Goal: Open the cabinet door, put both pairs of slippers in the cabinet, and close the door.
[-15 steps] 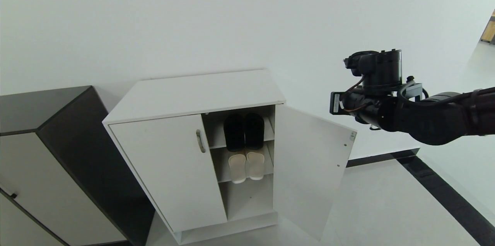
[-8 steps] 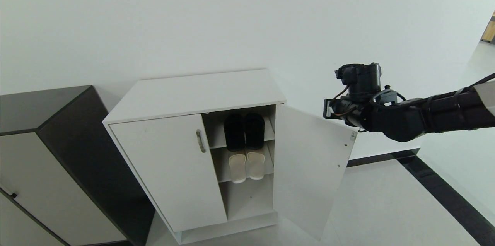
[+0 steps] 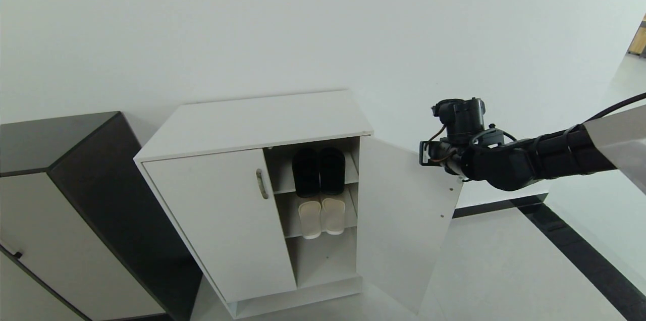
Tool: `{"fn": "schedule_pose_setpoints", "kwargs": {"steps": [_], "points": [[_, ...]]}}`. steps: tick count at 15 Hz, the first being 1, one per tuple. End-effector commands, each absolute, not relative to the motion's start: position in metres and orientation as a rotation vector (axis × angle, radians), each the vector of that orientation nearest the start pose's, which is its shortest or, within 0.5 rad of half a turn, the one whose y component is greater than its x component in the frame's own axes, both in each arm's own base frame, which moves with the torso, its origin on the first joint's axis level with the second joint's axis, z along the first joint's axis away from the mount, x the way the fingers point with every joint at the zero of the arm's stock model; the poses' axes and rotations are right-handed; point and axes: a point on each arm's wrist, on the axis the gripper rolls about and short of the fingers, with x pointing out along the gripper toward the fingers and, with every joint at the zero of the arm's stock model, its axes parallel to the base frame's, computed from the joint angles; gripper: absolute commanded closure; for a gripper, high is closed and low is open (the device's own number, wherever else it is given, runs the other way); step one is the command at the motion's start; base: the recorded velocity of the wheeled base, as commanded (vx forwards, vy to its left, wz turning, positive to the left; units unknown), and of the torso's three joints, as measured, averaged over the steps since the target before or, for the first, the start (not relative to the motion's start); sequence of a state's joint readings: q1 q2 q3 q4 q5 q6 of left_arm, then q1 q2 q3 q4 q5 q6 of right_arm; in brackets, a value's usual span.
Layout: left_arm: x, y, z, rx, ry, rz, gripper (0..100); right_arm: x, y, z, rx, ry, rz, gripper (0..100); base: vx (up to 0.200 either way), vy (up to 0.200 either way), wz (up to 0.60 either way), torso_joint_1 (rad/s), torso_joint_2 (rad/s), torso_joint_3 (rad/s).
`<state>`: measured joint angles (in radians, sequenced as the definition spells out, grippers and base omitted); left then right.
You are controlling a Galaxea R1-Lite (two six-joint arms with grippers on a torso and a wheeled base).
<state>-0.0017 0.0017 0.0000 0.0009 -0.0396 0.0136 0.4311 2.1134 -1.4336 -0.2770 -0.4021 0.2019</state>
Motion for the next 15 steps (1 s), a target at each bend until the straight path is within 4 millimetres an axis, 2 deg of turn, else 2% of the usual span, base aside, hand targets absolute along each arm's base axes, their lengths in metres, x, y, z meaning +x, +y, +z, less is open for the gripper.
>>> {"fn": "schedule_pose_setpoints", "kwargs": {"steps": [1,9,12,13,15], "points": [[-0.023,-0.001,0.076,0.014,0.001,-0.041,100,0.399,0.172,0.159,0.032,0.382,-0.013,100,0.0,0.0,0.0,0.0,0.0,0.0],[-0.023,-0.001,0.075,0.014,0.003,-0.041,100,0.394,0.173,0.155,0.035,0.401,-0.015,100,0.0,0.0,0.0,0.0,0.0,0.0],[-0.023,-0.001,0.075,0.014,0.003,-0.041,100,0.373,0.183,0.158,0.034,0.415,0.021,100,0.0,0.0,0.0,0.0,0.0,0.0],[-0.023,-0.001,0.075,0.014,0.003,-0.041,100,0.356,0.193,0.159,0.033,0.409,0.062,100,0.0,0.0,0.0,0.0,0.0,0.0],[-0.023,-0.001,0.075,0.014,0.003,-0.041,100,0.336,0.208,0.158,0.032,0.384,0.116,100,0.0,0.0,0.0,0.0,0.0,0.0]]}}
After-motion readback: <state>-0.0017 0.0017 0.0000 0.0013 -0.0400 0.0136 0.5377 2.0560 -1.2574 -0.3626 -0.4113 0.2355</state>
